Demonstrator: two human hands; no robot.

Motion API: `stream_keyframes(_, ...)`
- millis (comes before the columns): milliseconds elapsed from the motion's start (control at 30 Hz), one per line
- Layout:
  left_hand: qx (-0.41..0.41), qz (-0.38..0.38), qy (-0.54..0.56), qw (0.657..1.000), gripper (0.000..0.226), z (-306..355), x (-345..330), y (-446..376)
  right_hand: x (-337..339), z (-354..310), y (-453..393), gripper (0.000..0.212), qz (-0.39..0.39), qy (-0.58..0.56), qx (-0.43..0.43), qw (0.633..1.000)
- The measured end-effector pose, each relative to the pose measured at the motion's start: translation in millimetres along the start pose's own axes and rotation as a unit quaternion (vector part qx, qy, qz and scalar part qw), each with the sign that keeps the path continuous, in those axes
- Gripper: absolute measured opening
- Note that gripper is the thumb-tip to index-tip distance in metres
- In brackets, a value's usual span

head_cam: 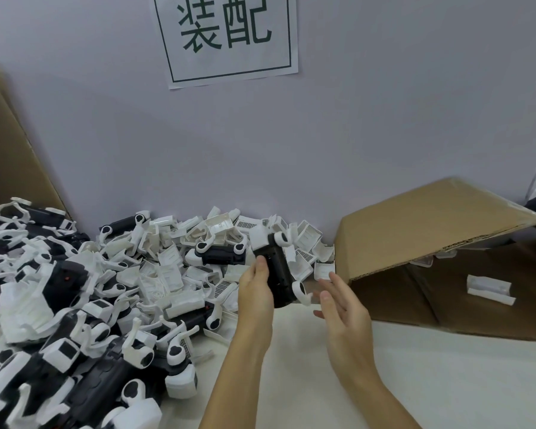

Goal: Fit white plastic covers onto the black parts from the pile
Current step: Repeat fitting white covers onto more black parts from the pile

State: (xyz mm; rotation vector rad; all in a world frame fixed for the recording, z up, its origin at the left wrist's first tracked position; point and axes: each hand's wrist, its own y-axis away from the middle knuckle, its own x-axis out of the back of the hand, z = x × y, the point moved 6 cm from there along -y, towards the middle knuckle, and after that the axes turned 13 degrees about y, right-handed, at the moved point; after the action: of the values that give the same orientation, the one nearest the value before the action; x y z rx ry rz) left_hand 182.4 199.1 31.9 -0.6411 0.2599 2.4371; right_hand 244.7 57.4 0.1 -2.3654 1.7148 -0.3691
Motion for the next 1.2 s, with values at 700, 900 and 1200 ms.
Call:
stream_keyframes(700, 0.156, -0.091, 0.254, 0.950, 0.043, -18.0, 3.9, -0.4, -8.2, 1.1, -2.8, 0.044, -0.052, 0.095, -0.017, 0.994)
stream_keyframes(900, 0.170, -0.055, 0.199, 0.964, 0.047, -34.5, -3.5, 1.0, -22.7, -7.0, 4.6, 0.041, -0.186, 0.056, -0.001, 0.981)
stream_keyframes(1200, 0.014, -0.077, 0.040, 0.996, 0.030, -23.1, -12.8, 13.1, -28.1, 4.7, 2.0, 0.009, -0.175, 0.010, -0.098, 0.980)
